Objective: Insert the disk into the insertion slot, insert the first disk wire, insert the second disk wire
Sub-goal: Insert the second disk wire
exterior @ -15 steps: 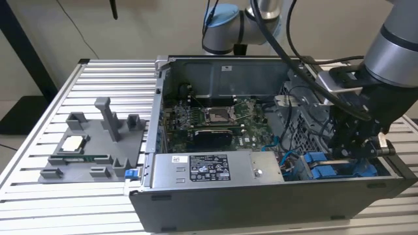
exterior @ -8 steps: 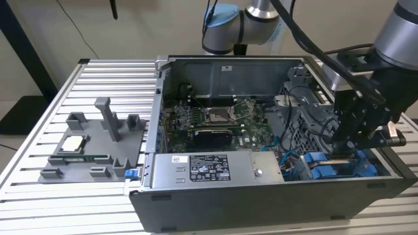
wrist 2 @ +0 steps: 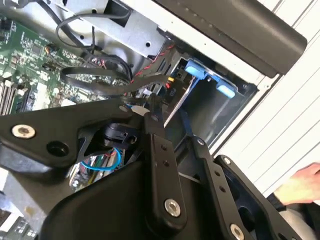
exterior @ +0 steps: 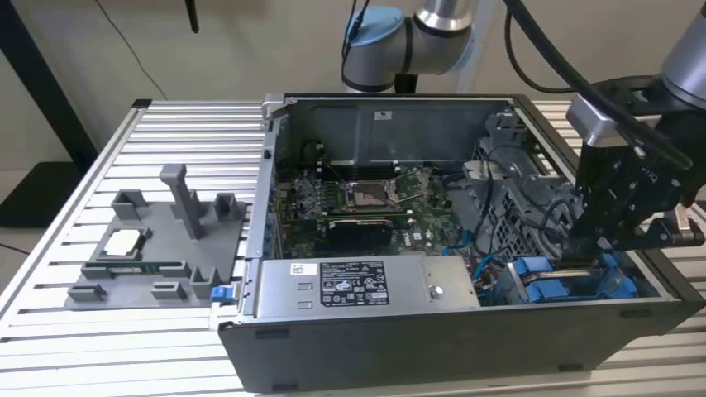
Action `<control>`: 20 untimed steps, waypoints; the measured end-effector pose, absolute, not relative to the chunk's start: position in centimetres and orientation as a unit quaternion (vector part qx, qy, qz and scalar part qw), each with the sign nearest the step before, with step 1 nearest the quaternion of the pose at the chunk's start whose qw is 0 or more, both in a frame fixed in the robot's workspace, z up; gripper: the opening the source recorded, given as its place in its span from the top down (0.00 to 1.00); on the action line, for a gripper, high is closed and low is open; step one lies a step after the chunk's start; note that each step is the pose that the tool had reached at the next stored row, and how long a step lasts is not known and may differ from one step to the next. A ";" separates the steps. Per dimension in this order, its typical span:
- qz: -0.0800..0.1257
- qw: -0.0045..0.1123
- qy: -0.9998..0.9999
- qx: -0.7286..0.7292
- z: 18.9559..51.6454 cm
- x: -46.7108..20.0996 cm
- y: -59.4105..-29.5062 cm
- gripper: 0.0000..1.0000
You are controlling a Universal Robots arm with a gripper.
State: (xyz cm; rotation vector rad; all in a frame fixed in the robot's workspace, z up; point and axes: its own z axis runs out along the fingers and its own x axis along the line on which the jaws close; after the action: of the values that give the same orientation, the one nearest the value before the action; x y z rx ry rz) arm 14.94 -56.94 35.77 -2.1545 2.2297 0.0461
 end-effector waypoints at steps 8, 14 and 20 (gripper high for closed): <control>0.025 0.014 0.719 -0.694 37.5 15.3 -56.9 0.78; 0.029 0.010 0.719 -0.694 39.4 15.4 -56.9 0.89; 0.030 0.010 0.719 -0.694 40.0 15.4 -56.9 0.89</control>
State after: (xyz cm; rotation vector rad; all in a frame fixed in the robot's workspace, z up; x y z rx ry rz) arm 15.36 -56.94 40.00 -2.1676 2.2456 0.0949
